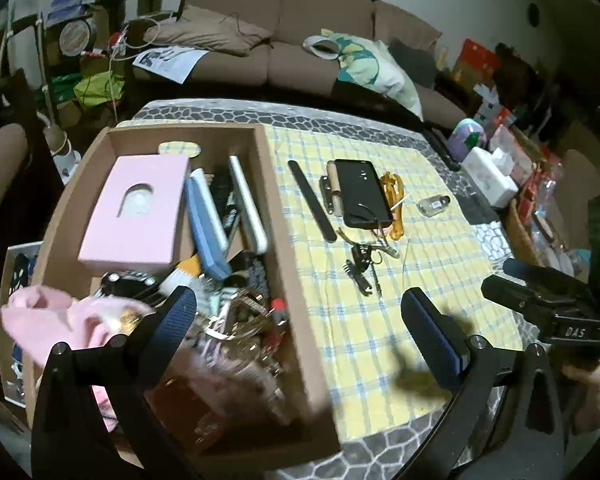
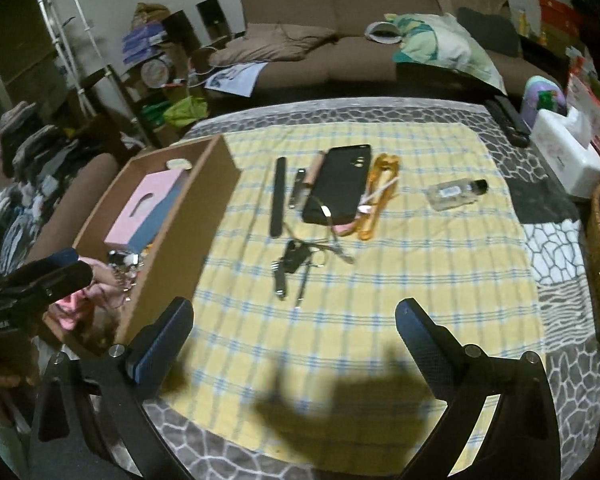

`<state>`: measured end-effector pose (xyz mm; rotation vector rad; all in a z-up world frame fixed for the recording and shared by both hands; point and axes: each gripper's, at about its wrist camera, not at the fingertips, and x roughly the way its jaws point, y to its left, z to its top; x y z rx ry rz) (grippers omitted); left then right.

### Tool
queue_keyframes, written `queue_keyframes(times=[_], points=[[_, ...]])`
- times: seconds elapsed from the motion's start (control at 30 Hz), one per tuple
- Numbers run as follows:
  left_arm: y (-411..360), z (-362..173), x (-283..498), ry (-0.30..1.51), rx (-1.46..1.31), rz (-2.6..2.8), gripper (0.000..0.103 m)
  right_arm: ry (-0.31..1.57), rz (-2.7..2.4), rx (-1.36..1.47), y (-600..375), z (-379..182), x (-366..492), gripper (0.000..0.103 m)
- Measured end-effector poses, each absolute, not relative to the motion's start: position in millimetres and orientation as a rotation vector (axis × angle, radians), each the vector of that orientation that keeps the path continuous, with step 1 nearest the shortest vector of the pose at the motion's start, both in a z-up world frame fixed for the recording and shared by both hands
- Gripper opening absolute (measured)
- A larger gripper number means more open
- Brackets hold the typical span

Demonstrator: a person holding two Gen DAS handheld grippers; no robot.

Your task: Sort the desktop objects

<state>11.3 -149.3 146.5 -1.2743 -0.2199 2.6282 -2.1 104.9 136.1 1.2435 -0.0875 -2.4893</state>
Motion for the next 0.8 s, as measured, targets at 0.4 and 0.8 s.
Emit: queue_keyframes(times=[0.4, 0.8], points=[[-87, 134, -25, -0.102, -1.259, 2.597, 0.103, -0.032, -2.618, 1.339, 159, 117, -49, 0.103], [-12, 71, -62, 0.172, -1.406, 2.512, 0.093, -0.122, -2.66, 1.413, 201, 85, -78, 0.103]])
